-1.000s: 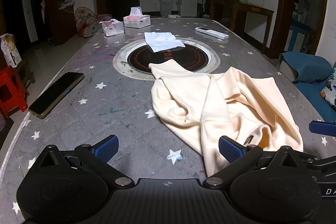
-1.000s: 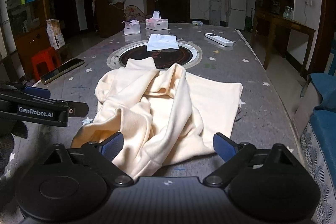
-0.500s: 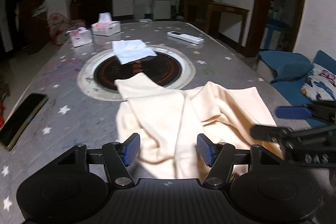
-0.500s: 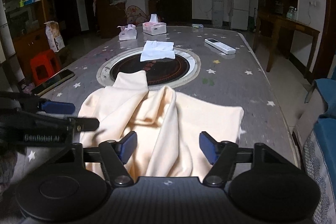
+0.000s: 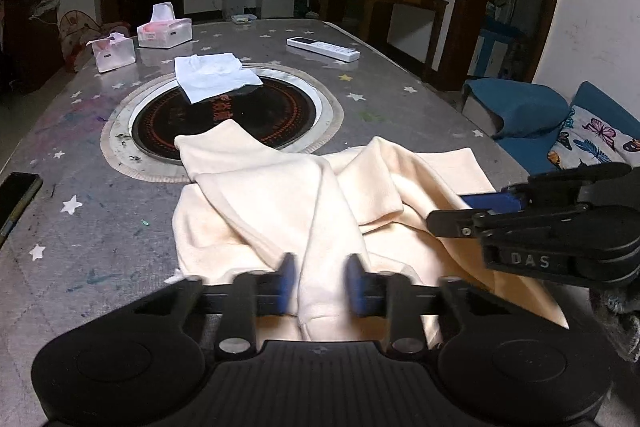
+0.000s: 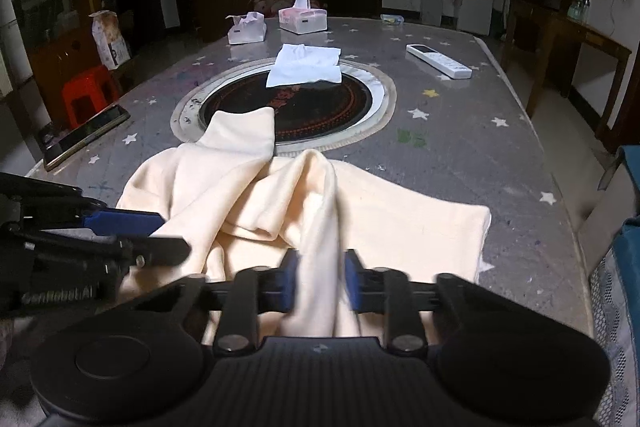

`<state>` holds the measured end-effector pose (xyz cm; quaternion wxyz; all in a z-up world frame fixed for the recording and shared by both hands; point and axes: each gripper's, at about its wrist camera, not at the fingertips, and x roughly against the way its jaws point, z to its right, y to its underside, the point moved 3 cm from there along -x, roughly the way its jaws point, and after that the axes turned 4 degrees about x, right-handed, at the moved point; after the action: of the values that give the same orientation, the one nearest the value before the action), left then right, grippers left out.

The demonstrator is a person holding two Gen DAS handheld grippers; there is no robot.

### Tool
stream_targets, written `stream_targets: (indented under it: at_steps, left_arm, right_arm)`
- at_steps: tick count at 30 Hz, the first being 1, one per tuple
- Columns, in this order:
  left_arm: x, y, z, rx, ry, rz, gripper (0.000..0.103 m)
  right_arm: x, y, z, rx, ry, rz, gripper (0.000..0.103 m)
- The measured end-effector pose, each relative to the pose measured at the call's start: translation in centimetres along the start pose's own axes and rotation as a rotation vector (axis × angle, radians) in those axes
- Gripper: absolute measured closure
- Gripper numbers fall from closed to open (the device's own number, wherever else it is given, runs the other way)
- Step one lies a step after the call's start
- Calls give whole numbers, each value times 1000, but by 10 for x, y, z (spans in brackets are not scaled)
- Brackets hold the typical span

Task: Fold clothes
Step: 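Grasp the sweatshirt fabric with the left gripper while the right gripper grasps another edge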

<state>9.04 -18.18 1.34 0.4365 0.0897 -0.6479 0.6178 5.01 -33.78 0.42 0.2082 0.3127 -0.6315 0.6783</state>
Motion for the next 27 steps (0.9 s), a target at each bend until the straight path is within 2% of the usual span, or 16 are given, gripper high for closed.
stream_targets:
  at_steps: [1, 4, 16, 22, 27]
  left_arm:
    - [1, 0, -1, 2, 0, 4, 95]
    - [9, -1, -4, 24, 2, 17, 100]
    - [76, 14, -12, 71, -21, 140, 101]
    - [115, 34, -24, 117, -28, 173, 101]
    - [144, 53, -38, 154, -47, 177, 101]
  right_arm:
    - [2, 1, 0, 1, 3, 7, 90]
    - [13, 2, 2, 7, 25, 38, 94]
    - [90, 18, 6, -12, 76, 175, 96]
    - [131, 36, 1, -16, 78, 224, 96]
    - [152, 51, -3, -16, 83, 230, 96]
